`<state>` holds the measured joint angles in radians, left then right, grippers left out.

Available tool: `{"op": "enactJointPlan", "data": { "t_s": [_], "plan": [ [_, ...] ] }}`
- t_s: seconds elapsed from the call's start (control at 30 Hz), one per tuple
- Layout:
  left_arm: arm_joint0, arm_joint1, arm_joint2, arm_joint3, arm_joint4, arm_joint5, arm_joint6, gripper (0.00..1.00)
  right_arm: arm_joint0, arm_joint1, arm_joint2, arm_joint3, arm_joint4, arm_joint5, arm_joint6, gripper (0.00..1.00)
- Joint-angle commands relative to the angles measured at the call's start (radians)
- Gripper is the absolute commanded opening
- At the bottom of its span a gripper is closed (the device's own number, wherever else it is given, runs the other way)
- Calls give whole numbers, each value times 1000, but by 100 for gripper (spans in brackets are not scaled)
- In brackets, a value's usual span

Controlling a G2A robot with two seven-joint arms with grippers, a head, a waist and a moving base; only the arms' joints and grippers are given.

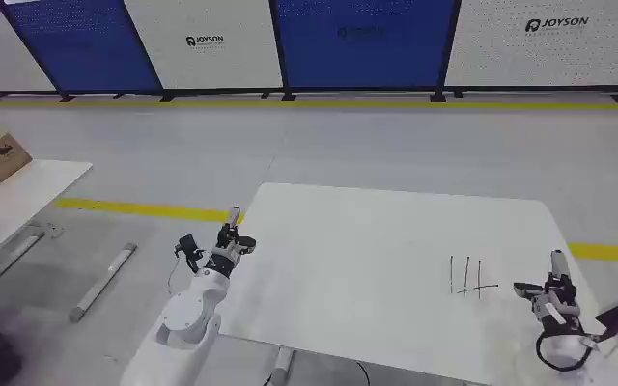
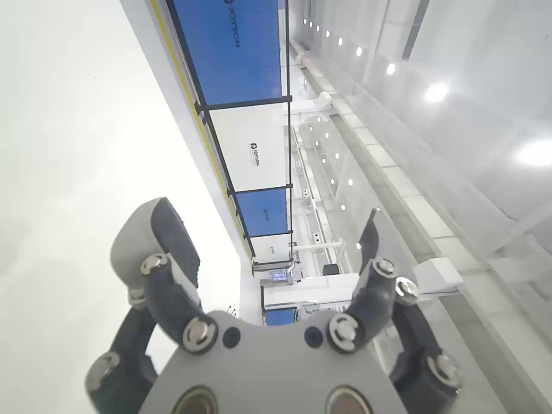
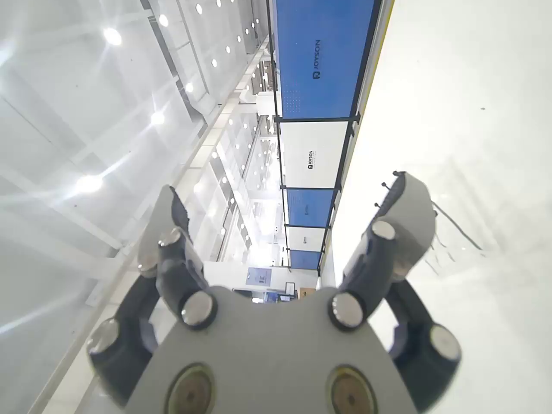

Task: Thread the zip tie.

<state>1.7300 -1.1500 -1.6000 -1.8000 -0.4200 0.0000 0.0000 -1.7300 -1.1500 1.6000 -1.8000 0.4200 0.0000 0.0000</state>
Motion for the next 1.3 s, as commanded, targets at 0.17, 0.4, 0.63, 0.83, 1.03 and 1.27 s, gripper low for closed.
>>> {"op": "enactJointPlan", "data": {
  "t_s": [0.17,0.4,0.63,0.83,1.03,1.27],
  "plan": [
    [0,0,0,0,0,0,0,100,6,16,64,-26,-59,41,199,100],
    [0,0,0,0,0,0,0,100,-8,54,209,-103,-195,182,527,100],
    [0,0,0,0,0,0,0,100,-2,61,248,-109,-229,204,549,100],
    [0,0,0,0,0,0,0,100,-2,61,248,-109,-229,204,549,100],
    [0,0,0,0,0,0,0,100,141,105,316,22,-188,266,1056,100],
    [0,0,0,0,0,0,0,100,308,181,265,182,-239,216,1390,100]
  ]
}}
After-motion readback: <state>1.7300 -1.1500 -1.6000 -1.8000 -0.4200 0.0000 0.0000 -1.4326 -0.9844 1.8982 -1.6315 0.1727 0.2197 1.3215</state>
